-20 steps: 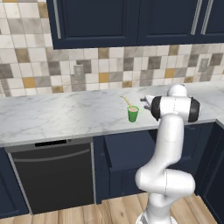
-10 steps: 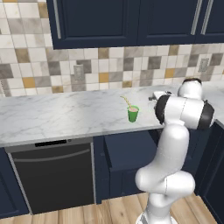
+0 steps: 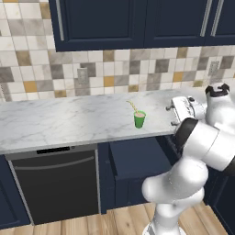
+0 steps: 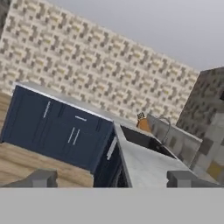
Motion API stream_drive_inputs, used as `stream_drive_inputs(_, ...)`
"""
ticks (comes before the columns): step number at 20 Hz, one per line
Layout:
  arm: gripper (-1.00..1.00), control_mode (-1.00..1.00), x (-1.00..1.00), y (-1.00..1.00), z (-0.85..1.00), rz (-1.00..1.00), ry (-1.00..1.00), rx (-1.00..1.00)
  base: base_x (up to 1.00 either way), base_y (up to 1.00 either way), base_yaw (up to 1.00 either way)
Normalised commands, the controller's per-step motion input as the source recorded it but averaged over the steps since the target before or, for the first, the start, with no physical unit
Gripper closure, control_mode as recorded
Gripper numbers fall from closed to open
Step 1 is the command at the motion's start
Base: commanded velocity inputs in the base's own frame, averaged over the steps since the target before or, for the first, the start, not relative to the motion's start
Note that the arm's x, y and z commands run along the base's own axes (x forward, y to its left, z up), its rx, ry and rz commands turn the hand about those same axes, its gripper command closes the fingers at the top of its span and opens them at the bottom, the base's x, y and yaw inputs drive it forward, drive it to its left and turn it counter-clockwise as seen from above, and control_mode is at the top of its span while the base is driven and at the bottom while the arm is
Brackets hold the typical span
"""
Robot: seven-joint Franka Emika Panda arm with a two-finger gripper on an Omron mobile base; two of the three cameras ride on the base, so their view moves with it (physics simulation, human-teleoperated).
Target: Pick up the straw from the right drawer and put it inside the smoothie cup.
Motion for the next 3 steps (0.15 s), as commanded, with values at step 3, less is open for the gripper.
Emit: stream_drive_inputs(3,-1.00,-1.00,-0.74,0.00,0.01,-0.30,-0.24,-0.06,0.00,0.00,0.00)
